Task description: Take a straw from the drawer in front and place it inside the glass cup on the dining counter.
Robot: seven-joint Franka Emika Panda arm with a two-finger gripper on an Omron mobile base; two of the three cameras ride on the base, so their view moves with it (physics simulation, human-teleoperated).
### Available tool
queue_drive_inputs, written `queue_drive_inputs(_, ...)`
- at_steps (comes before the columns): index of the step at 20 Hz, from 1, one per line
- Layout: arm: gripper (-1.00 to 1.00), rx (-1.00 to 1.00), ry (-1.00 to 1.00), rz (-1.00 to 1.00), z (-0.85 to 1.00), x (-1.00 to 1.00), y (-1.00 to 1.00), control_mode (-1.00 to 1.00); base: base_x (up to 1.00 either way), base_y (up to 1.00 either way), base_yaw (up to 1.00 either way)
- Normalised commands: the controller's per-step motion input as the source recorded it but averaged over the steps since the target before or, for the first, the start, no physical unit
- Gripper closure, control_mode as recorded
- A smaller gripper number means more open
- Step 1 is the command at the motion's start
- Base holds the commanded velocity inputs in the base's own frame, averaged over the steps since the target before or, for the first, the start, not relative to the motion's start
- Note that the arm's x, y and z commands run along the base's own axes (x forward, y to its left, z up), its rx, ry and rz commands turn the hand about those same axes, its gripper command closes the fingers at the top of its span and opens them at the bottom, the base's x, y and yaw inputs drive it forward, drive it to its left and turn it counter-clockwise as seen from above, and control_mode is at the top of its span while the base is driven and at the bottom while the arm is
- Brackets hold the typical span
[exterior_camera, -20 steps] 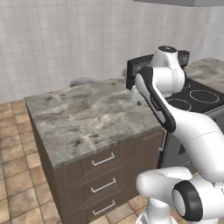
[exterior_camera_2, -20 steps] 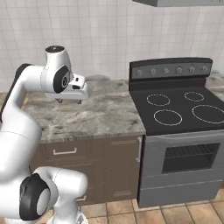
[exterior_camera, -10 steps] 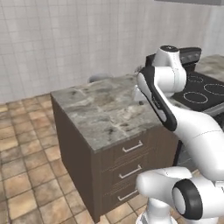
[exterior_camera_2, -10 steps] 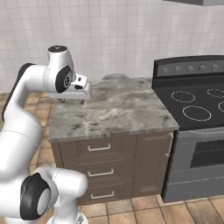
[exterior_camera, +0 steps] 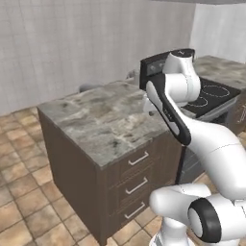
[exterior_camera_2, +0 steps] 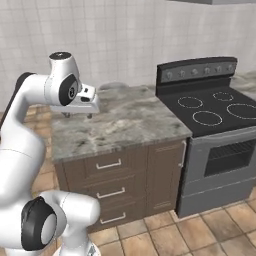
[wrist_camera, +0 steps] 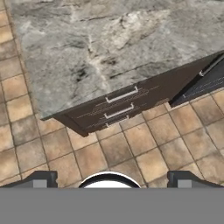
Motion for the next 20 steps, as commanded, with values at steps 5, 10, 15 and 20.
queue_drive_inputs(5, -1.00, 0.00, 0.00, 0.00, 0.00, 0.00, 0.00, 1.00, -0.07, 0.33, -0.44)
queue_drive_inputs(10, -1.00, 0.00, 0.00, 0.00, 0.00, 0.00, 0.00, 1.00, -0.11, 0.37, -0.43)
queue_drive_inputs(15, -1.00, 0.00, 0.00, 0.00, 0.00, 0.00, 0.00, 1.00, -0.20, 0.40, -0.40)
queue_drive_inputs(20, -1.00, 0.00, 0.00, 0.00, 0.00, 0.00, 0.00, 1.00, -0.20, 0.45, -0.37)
